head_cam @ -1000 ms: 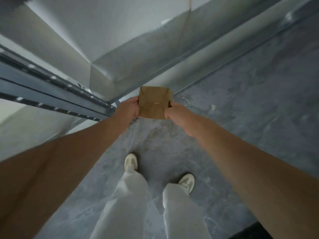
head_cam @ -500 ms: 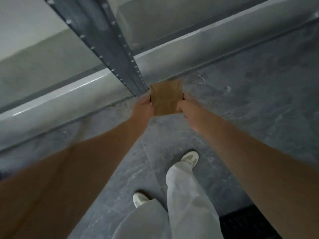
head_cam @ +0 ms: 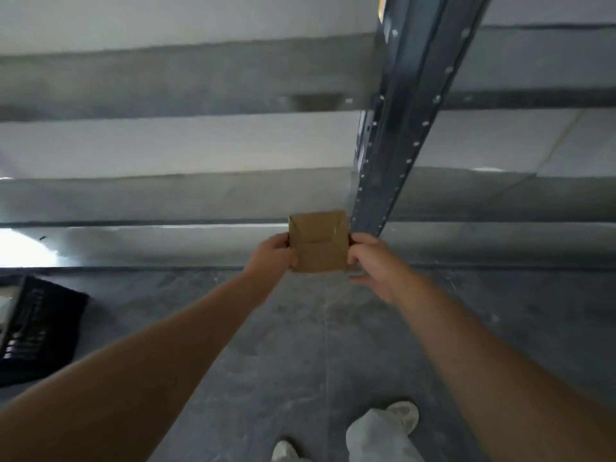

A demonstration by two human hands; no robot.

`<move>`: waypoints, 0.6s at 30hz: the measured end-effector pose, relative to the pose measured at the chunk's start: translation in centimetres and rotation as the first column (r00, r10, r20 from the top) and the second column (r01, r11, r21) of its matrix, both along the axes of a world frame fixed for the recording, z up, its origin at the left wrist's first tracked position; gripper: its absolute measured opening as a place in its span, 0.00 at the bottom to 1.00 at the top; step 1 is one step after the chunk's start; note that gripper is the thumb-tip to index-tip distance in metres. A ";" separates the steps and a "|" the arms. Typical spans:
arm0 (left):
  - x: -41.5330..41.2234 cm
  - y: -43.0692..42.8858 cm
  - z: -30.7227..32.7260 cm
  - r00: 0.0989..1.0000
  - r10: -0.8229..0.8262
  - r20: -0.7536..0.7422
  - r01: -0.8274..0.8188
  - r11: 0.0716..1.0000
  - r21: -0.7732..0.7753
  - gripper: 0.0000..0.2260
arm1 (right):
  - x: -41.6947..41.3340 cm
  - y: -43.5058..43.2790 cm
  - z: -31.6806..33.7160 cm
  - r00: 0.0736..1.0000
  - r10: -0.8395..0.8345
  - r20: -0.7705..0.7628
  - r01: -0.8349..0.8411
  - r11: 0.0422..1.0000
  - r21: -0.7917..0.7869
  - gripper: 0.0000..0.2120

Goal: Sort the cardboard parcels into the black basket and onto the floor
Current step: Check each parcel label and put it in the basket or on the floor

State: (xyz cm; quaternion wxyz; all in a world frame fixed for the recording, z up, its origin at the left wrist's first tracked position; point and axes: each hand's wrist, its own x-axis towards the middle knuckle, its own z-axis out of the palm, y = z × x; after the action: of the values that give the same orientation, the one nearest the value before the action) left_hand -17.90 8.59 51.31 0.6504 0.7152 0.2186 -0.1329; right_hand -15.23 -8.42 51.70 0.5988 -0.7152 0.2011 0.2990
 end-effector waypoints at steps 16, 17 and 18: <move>-5.0 10.9 39.9 0.771 0.210 0.602 -0.283 0.959 0.027 0.20 | -0.2 10.5 41.6 0.805 0.208 0.556 -0.176 0.978 -0.110 0.17; -5.6 10.6 41.3 0.772 0.205 0.602 -0.270 0.963 0.018 0.20 | -0.9 10.1 43.2 0.795 0.228 0.562 -0.195 0.974 -0.119 0.17; -6.2 10.2 42.8 0.774 0.182 0.606 -0.252 0.967 0.031 0.19 | -1.5 9.8 44.8 0.786 0.245 0.568 -0.215 0.969 -0.122 0.18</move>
State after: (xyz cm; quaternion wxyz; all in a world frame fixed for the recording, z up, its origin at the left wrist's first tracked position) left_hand -24.12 18.80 94.06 0.6566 0.7250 0.0901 0.1877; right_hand -16.71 1.37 96.53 0.5722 -0.8061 -0.0714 0.1330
